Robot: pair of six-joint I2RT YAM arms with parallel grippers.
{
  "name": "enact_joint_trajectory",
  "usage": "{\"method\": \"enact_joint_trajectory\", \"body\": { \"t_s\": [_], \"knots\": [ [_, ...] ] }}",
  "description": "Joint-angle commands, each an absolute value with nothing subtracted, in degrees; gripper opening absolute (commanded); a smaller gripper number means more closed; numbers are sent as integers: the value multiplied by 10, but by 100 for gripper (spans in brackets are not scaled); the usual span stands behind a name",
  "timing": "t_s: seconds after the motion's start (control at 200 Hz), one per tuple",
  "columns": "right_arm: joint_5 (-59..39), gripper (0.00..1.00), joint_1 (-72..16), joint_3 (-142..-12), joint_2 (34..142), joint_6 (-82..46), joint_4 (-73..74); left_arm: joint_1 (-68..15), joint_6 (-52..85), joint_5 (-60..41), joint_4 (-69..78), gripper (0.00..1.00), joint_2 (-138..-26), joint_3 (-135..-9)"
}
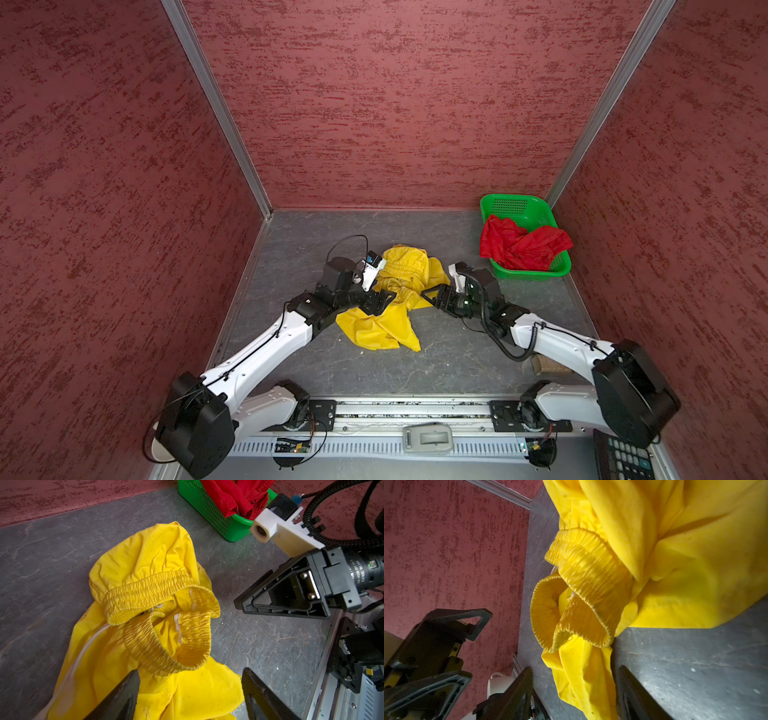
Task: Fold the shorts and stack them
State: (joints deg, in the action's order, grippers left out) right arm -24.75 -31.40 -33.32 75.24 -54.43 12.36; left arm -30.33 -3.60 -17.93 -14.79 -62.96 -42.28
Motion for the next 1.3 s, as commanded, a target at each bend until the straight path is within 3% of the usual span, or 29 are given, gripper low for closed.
{"method": "enact_joint_trajectory", "body": {
  "t_s": [0.0,0.145,0.306,0.431,0.671,0.877,1.057,1.227,1.293],
  "knots": [
    [-254,67,-313,-344,767,-583,179,-296,-120,-187,-126,79,-627,-384],
    [-201,68,-305,-430,799,-484,37,-247,-183,-200,-85,81,-667,-368],
    [-112,69,-304,-534,862,-381,-113,-224,-133,-209,-85,81,-736,-424],
    [-93,71,-305,-589,910,-321,-153,-239,-58,-221,-89,82,-776,-469],
    [-67,72,-311,-642,953,-227,-188,-289,-9,-154,-133,82,-829,-531],
    [-42,72,-312,-651,959,-204,-204,-317,-4,-43,-226,78,-907,-605],
    [-10,72,-314,-642,941,-193,-213,-319,2,16,-283,62,-935,-634],
    [28,72,-331,-643,908,-168,-209,-318,26,44,-282,18,-889,-599],
    [39,72,-346,-651,903,-149,-202,-316,35,51,-269,7,-855,-575]
  ]
}}
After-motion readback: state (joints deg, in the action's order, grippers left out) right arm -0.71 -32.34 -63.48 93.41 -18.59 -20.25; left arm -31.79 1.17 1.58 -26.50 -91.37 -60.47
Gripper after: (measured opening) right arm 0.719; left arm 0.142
